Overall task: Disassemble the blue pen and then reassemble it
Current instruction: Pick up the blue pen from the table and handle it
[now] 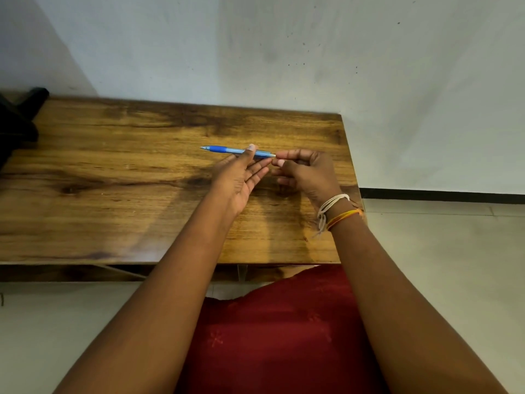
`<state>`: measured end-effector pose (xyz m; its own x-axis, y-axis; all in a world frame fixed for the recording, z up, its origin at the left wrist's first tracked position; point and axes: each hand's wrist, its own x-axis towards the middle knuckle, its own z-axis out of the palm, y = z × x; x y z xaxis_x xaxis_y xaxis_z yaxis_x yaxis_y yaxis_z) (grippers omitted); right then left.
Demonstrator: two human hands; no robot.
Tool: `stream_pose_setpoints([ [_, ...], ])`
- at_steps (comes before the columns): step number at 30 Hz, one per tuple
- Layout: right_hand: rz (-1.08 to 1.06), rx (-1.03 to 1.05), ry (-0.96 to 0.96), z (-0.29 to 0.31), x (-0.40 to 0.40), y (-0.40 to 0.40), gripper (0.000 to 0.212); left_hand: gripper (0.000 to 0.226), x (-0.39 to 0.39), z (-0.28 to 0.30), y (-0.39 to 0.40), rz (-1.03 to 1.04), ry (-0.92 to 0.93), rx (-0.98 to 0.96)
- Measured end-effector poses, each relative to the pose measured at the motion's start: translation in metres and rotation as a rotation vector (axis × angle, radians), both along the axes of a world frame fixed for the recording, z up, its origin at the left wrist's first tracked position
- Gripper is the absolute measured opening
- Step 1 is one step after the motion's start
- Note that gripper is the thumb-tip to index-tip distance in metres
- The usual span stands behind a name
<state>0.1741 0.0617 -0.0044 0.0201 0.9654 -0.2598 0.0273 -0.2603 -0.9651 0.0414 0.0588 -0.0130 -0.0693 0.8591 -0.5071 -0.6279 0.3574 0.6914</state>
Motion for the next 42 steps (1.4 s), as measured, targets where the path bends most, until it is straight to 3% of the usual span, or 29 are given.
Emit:
stream_pose_setpoints([
  [9,-0.007,0.081,-0.1,-0.005,0.001,0.002,0.004,0.022,0.002,0.0,0.0,-0.009,-0.006,-0.01],
  [16,-0.047,0.005,0.195,0.004,0.012,0.004,0.008,0.007,-0.004,-0.001,0.002,0.02,-0.014,-0.014],
  [19,-0.185,0.022,0.078,0.004,0.037,0.006,0.002,0.01,0.001,0.0,0.003,-0.01,-0.006,-0.002],
  [23,-0.39,0.042,-0.357,-0.007,0.063,0.01,0.009,0.015,0.006,-0.001,0.0,-0.042,0.009,-0.002],
  [26,-0.375,-0.03,-0.569,-0.013,0.082,0.008,0.009,0.017,0.015,-0.002,-0.001,-0.052,0.007,-0.016],
  [29,-0.33,-0.112,-0.535,-0.016,0.09,0.003,0.004,0.013,0.03,-0.003,-0.003,-0.083,-0.003,-0.04],
  [35,-0.293,-0.117,-0.47,-0.017,0.091,0.0,0.015,0.007,0.045,-0.006,-0.002,-0.108,-0.001,-0.061],
  [42,-0.256,-0.129,-0.46,-0.021,0.097,0.002,0.01,0.009,0.048,-0.008,-0.002,-0.098,0.008,-0.08],
])
